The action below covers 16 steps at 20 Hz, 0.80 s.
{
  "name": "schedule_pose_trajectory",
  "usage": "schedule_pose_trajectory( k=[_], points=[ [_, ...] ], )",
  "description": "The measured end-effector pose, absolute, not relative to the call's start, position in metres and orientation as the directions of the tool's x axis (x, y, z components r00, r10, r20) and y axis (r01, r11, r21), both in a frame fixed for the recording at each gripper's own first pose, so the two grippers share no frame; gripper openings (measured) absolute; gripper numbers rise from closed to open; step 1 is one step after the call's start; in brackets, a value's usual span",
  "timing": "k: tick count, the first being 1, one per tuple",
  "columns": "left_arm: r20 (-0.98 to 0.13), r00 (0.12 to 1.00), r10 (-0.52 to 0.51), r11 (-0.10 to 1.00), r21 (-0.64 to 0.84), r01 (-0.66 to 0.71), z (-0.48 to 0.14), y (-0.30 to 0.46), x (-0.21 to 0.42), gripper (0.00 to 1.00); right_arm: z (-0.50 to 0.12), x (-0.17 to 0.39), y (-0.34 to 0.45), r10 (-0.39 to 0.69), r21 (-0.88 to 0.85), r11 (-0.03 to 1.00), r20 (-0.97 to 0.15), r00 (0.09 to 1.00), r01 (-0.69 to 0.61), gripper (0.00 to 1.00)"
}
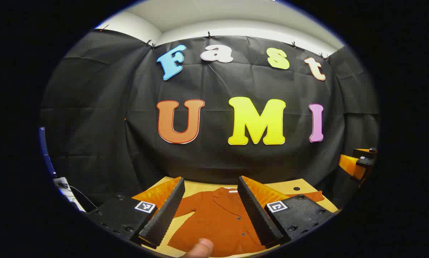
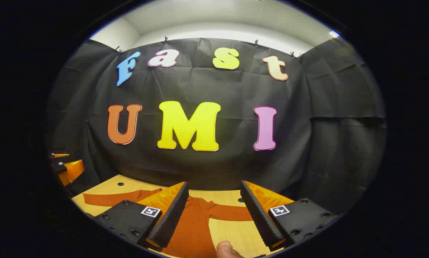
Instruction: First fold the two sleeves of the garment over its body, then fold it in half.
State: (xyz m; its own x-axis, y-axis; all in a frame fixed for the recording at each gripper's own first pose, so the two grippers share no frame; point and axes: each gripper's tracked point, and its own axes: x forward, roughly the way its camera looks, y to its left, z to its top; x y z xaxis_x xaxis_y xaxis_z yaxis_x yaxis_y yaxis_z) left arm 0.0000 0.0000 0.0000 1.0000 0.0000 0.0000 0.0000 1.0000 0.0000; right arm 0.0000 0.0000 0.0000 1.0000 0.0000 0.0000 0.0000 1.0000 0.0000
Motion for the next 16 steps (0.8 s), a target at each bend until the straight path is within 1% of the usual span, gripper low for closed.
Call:
schedule_pose_trajectory(
  k=[2,7,8,16],
  points=[
    [-0.009,1.0,0.003,1.0,0.0,-0.003,-0.003,-0.002,0.001,0.96,-0.002,0.0,-0.002,-0.001,-0.003,1.0,-0.004,1.0,0.001,0.93],
    [-0.026,1.0,0.003,1.0,-0.003,-0.003,-0.009,-0.01,0.002,0.96,-0.001,0.002,-0.011,-0.008,-0.009,1.0,-0.001,1.0,0.008,0.94],
    [-0.027,1.0,0.003,1.0,-0.007,-0.003,-0.009,-0.01,0.002,0.96,-0.002,0.003,-0.013,-0.008,-0.011,1.0,-0.001,1.0,0.008,0.93],
    [-0.077,0.997,0.008,1.0,-0.026,-0.01,-0.025,-0.017,0.005,0.97,-0.014,0.016,-0.025,-0.022,-0.003,1.0,-0.033,0.999,0.021,0.94]
  ],
)
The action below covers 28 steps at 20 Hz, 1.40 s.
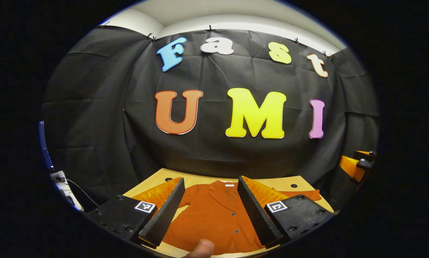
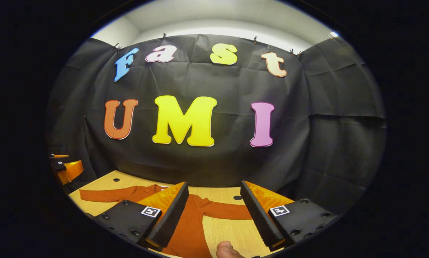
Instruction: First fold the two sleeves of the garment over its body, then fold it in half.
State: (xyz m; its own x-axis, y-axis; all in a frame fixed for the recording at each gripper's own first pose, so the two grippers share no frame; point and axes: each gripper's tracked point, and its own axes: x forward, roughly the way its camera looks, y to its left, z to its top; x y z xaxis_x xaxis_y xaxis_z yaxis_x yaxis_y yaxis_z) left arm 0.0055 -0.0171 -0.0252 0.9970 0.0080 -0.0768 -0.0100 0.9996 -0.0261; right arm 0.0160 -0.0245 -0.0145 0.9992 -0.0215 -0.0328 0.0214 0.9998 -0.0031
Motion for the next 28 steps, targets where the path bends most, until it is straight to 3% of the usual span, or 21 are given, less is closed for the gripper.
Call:
schedule_pose_trajectory(
  k=[8,16,22,28],
  points=[
    [-0.167,0.984,0.058,0.998,-0.024,-0.063,-0.058,-0.027,0.012,0.97,-0.054,0.071,-0.105,-0.174,0.011,0.984,-0.096,0.98,0.175,0.94],
    [-0.215,0.974,0.072,0.997,0.037,-0.066,-0.064,-0.069,0.038,0.97,-0.172,0.172,-0.211,-0.284,0.006,0.954,-0.291,0.914,0.299,0.93],
    [-0.213,0.972,0.102,0.988,0.134,-0.074,-0.065,-0.104,0.049,0.97,-0.296,0.241,-0.267,-0.287,-0.019,0.945,-0.53,0.798,0.327,0.94],
    [-0.252,0.96,0.12,0.984,0.158,-0.082,-0.083,-0.116,0.045,0.99,-0.372,0.263,-0.286,-0.285,-0.084,0.949,-0.644,0.71,0.305,0.94]
  ],
)
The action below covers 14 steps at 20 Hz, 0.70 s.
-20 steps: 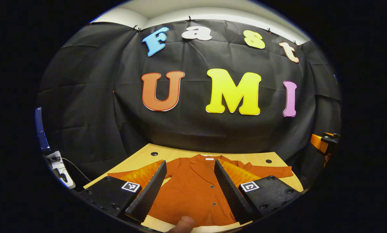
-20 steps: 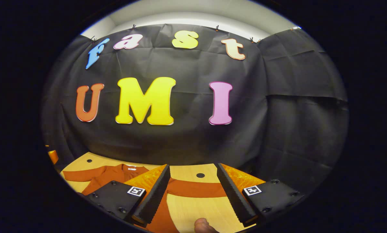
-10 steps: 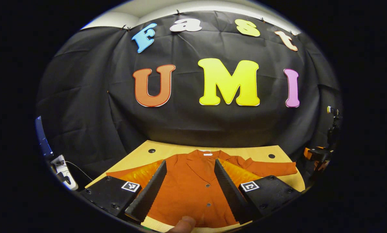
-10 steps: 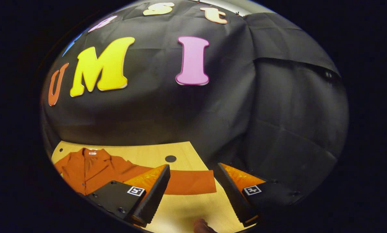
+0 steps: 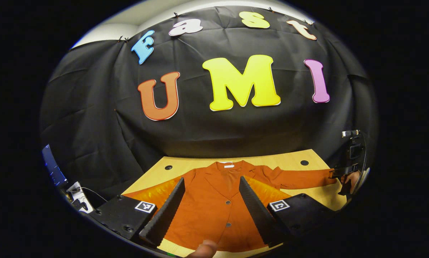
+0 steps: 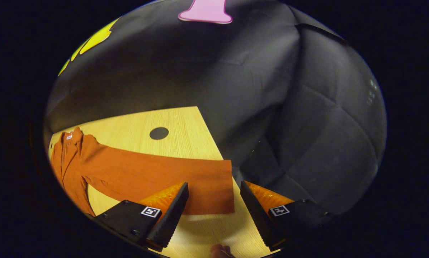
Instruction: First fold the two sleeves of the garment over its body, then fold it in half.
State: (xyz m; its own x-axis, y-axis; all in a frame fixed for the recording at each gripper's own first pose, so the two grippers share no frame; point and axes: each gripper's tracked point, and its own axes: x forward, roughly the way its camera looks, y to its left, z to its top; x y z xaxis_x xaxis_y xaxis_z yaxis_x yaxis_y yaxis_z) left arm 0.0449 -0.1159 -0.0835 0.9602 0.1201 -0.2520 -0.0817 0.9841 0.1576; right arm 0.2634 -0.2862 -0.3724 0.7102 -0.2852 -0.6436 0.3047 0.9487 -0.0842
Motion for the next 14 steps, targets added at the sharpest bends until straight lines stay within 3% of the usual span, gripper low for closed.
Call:
schedule_pose_trajectory(
  k=[2,3,14],
  points=[
    [-0.259,0.958,0.12,0.986,0.143,-0.085,-0.087,-0.116,0.044,0.94,-0.39,0.262,-0.284,-0.257,-0.074,0.956,-0.684,0.683,0.286,0.94],
    [-0.254,0.958,0.13,0.984,0.149,-0.094,-0.086,-0.113,0.044,0.99,-0.394,0.261,-0.285,-0.256,-0.078,0.955,-0.7,0.667,0.285,0.94],
    [-0.332,0.933,0.14,0.986,0.137,-0.099,-0.127,-0.094,0.033,0.99,-0.404,0.272,-0.294,-0.189,0.038,0.929,-0.808,0.559,0.369,0.93]
  ],
)
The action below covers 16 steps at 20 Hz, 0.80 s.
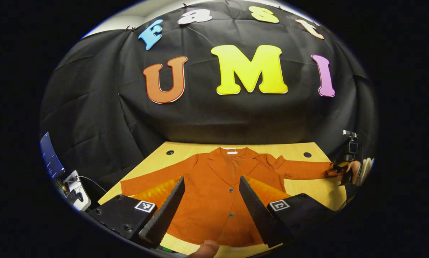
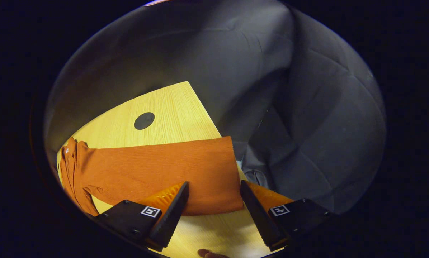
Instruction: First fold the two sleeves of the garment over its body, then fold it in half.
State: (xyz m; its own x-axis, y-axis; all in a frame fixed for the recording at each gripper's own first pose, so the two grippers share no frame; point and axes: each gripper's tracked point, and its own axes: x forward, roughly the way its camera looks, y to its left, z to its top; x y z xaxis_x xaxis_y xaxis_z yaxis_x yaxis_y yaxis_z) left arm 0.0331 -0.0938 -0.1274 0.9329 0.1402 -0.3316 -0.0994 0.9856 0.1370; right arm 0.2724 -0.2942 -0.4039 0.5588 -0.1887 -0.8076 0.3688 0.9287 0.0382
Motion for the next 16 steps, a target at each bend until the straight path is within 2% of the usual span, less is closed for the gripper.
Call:
schedule_pose_trajectory(
  k=[3,4,5,8,10,12,14,16],
  points=[
    [-0.347,0.927,0.14,0.986,0.129,-0.101,-0.135,-0.09,0.032,0.99,-0.406,0.274,-0.294,-0.17,0.032,0.933,-0.84,0.515,0.359,0.92],
    [-0.351,0.926,0.14,0.987,0.122,-0.104,-0.136,-0.088,0.032,0.99,-0.405,0.274,-0.294,-0.16,0.032,0.933,-0.855,0.493,0.359,0.94],
    [-0.353,0.925,0.141,0.988,0.116,-0.106,-0.137,-0.086,0.031,0.99,-0.404,0.274,-0.294,-0.153,0.032,0.931,-0.871,0.468,0.364,0.91],
    [-0.365,0.919,0.148,0.986,0.124,-0.109,-0.142,-0.077,0.026,0.99,-0.405,0.279,-0.292,-0.121,0.027,0.94,-0.905,0.407,0.339,0.9],
    [-0.379,0.913,0.151,0.986,0.124,-0.112,-0.146,-0.071,0.022,0.99,-0.403,0.284,-0.29,-0.101,0.019,0.954,-0.918,0.383,0.298,0.72],
    [-0.387,0.908,0.16,0.984,0.13,-0.117,-0.15,-0.067,0.018,0.99,-0.405,0.287,-0.29,-0.081,0.026,0.964,-0.921,0.381,0.266,0.72],
    [-0.392,0.905,0.165,0.983,0.137,-0.12,-0.151,-0.061,0.015,0.99,-0.402,0.291,-0.28,-0.058,0.038,0.97,-0.922,0.384,0.239,0.53],
    [-0.389,0.904,0.176,0.981,0.145,-0.128,-0.15,-0.056,0.013,0.99,-0.404,0.286,-0.274,-0.047,0.042,0.972,-0.928,0.371,0.23,0.23]
  ],
)
